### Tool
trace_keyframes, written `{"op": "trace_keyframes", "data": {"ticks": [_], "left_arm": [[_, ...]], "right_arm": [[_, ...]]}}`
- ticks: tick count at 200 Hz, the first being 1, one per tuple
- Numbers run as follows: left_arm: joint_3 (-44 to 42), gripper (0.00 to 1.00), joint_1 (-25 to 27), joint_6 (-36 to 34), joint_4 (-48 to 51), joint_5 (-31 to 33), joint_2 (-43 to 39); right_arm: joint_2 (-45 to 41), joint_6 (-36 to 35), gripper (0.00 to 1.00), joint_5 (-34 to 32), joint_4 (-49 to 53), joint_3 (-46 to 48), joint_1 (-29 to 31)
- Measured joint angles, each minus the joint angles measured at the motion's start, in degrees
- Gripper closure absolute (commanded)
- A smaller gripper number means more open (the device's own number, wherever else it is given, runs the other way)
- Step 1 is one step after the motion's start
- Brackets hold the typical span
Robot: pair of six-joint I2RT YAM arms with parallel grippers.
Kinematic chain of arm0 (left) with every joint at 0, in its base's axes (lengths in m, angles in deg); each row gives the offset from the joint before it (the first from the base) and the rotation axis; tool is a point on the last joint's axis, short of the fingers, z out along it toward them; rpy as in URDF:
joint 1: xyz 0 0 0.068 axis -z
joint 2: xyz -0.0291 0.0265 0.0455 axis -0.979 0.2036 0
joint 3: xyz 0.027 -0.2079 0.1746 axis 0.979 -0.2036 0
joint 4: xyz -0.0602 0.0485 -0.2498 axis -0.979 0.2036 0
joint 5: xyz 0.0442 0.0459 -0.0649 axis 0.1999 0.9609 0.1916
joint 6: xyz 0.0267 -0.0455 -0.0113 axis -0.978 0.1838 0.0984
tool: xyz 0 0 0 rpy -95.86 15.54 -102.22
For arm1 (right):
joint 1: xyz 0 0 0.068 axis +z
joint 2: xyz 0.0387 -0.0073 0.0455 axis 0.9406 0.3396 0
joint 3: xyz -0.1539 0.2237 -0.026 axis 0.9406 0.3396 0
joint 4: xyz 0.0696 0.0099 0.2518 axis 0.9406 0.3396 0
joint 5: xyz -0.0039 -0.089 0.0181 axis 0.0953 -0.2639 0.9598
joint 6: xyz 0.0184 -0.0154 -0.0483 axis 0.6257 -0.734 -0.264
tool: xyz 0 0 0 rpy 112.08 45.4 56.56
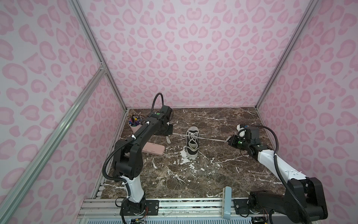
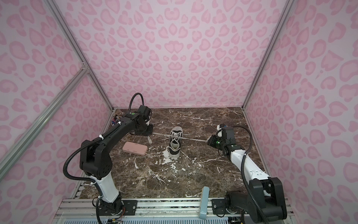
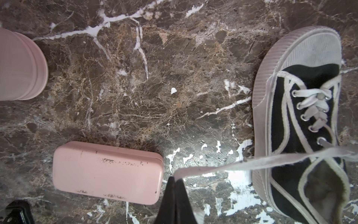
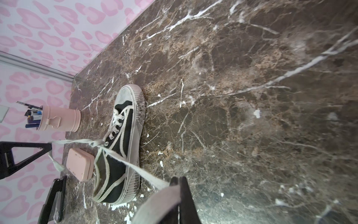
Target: Tie the shoes
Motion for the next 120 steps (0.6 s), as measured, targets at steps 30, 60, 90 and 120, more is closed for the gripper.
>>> {"op": "trace_keyframes", "data": {"ticks": [30,60,90,120], "left_arm": [[0.0,0.96,-0.7,0.0,0.0,0.3,0.9],[0.2,0.96,-1.2,0.0,0.2,1.5,1.9],[0.7,0.96,-2.4,-0.1,0.7,2.2,3.5],[0.7,0.96,-2.9,-0.6,0.8,3.1,4.0]], "right_arm": [[1.3,0.0,1.0,-0.4,0.3,0.0,-0.9],[1.7,-0.1,1.0,-0.4,0.5,0.1,-1.5],[2.6,-0.3,1.0,-0.4,0.7,0.1,-1.9],[3.0,-0.5,1.0,-0.4,1.0,0.1,-2.3]]}}
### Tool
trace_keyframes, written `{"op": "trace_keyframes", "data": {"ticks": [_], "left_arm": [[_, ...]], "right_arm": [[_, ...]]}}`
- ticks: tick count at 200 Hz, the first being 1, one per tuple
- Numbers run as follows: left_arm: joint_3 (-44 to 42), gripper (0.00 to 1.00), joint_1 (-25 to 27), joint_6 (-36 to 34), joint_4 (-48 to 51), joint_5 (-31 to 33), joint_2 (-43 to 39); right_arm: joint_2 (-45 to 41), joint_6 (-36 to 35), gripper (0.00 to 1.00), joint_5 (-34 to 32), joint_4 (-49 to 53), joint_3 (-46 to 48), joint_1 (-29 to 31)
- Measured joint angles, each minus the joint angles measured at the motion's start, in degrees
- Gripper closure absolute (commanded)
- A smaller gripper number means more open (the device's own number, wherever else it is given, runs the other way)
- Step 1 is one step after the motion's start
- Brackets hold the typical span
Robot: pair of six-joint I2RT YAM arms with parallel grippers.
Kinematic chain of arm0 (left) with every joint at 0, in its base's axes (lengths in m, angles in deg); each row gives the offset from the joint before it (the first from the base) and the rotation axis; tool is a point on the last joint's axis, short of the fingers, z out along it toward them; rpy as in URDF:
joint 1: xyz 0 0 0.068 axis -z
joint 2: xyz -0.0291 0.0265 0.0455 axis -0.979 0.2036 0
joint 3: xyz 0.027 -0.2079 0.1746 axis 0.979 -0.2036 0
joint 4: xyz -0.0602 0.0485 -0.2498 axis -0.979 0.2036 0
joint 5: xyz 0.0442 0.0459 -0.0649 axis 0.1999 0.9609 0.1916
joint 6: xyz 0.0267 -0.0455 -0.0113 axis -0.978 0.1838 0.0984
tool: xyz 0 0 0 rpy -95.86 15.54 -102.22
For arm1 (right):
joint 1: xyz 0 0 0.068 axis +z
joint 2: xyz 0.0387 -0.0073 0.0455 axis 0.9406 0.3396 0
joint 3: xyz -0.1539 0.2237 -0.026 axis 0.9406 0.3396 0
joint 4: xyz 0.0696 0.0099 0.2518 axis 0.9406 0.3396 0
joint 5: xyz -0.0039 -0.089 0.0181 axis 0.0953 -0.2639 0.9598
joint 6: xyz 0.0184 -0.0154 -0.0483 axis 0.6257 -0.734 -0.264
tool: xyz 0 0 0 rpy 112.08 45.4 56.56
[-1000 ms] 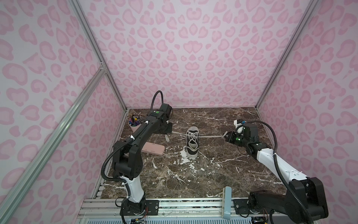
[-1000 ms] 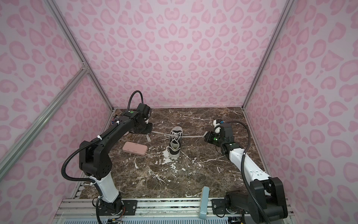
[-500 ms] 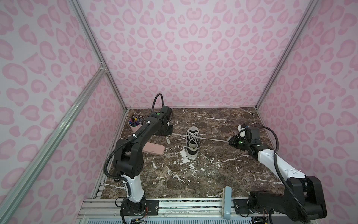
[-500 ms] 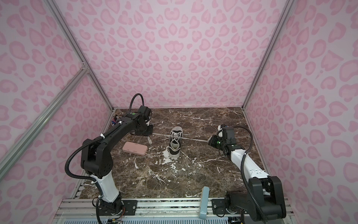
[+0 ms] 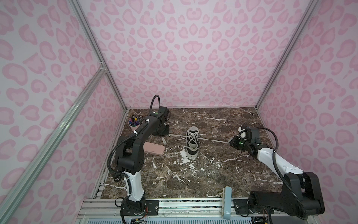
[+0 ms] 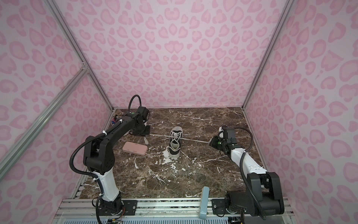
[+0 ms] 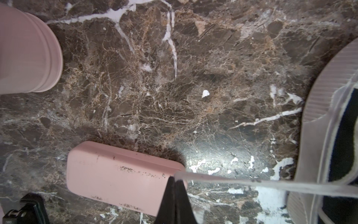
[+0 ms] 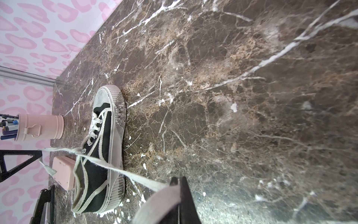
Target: Tie the shoes
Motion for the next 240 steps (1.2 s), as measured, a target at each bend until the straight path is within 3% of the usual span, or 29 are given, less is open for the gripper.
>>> {"op": "trace_keyframes", "data": {"ticks": [240], "left_arm": [[-1.2,0.96,-2.1,-0.3,0.0,0.8,2.3]], "right_arm": [[4.1,-0.7,1.0,-0.5,1.1,1.5,-5.0]]}}
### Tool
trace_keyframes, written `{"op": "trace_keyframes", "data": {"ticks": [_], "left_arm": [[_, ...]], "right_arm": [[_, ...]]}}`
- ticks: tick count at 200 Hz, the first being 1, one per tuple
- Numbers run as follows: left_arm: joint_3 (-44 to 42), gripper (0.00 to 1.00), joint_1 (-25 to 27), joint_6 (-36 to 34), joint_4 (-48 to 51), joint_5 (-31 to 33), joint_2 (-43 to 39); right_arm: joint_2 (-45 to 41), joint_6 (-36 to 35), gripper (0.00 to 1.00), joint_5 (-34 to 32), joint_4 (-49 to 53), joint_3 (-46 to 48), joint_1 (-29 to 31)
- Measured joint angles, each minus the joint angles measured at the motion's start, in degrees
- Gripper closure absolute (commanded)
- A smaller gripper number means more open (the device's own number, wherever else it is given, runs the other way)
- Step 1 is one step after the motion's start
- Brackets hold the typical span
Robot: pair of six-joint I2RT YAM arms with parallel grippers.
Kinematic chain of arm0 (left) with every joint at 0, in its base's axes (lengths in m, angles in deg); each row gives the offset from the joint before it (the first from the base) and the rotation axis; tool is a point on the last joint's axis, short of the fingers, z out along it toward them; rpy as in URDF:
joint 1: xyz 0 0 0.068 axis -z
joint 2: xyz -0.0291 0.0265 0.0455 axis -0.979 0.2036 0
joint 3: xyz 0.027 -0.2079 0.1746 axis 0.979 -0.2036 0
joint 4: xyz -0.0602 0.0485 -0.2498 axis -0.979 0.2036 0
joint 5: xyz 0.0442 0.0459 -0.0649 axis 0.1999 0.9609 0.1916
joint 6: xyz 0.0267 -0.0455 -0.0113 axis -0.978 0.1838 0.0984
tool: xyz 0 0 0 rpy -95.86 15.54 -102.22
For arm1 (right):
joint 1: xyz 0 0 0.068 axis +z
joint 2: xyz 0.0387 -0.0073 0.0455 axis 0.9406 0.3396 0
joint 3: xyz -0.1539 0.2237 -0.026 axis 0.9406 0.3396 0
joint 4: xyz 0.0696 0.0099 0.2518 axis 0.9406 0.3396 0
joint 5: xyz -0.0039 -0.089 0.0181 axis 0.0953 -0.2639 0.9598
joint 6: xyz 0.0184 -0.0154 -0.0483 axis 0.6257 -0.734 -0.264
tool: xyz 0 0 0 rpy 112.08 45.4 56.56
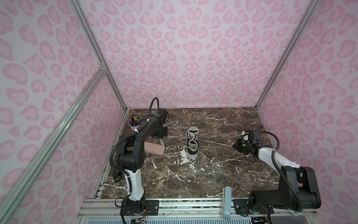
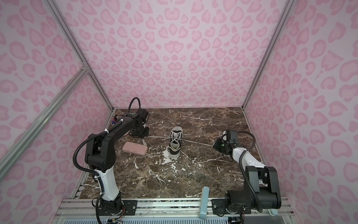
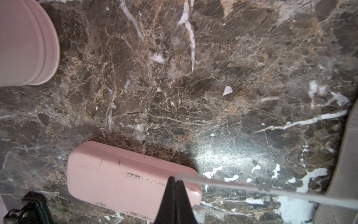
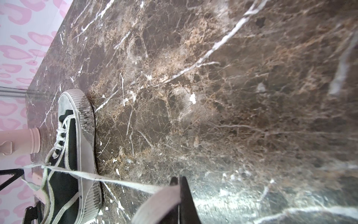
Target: Tie the shoes
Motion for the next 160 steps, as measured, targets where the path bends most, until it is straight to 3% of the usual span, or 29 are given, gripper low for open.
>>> {"op": "trace_keyframes", "data": {"ticks": [160], "left_arm": [[-1.2,0.96,-0.3,0.5,-1.3,-1.0,-0.3]], "right_arm": [[3.0,0.2,1.0,-0.2,0.6,-1.7,-0.5]]}}
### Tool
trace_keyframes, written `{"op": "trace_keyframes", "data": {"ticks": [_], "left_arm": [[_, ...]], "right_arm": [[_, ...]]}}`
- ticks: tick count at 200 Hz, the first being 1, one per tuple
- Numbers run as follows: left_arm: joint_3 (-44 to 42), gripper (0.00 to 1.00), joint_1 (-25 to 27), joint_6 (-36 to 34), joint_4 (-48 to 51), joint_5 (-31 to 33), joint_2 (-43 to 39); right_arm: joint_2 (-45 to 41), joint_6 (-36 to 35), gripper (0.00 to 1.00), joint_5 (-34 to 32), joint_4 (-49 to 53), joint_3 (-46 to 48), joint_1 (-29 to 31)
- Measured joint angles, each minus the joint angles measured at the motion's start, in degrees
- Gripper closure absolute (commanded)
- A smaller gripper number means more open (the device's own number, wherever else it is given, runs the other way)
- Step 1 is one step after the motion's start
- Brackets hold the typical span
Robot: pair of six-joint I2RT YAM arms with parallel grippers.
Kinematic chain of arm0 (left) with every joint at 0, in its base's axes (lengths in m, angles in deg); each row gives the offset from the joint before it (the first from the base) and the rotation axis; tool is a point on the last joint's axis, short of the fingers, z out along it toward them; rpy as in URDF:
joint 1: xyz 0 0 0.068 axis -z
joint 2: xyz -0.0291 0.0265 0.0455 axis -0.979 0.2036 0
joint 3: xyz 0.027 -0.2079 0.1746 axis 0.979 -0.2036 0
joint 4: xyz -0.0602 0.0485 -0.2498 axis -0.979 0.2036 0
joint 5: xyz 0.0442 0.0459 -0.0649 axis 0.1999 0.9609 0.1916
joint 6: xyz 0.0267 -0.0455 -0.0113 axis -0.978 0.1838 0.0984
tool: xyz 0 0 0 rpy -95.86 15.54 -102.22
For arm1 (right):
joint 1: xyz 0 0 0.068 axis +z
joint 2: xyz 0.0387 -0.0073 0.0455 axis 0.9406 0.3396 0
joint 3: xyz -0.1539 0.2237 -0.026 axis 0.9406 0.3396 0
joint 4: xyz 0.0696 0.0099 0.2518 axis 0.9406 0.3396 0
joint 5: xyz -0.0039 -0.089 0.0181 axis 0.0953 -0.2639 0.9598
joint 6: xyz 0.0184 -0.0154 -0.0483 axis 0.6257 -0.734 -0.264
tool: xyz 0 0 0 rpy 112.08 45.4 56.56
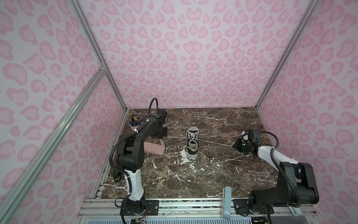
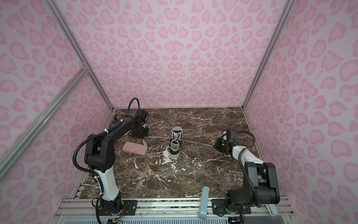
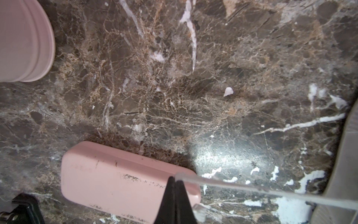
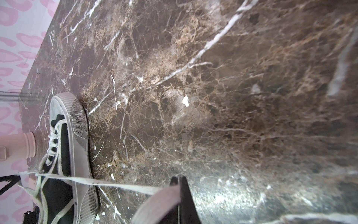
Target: Tie the shoes
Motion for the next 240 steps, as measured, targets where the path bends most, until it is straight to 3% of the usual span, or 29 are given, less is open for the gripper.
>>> {"op": "trace_keyframes", "data": {"ticks": [75,145,240], "left_arm": [[0.0,0.97,0.4,0.0,-0.8,-1.6,0.0],[-1.6,0.97,3.9,0.6,-3.4,-3.0,-1.4],[-1.6,0.96,0.0,2.3,-2.4,0.9,-3.1]], "right_arm": [[1.2,0.0,1.0,1.1,-0.2,-0.8,0.9],[5.4,-0.9,1.0,2.7,1.5,-7.8,7.5],[2.9,-0.7,1.0,-0.4,4.8,-4.0,1.9]]}}
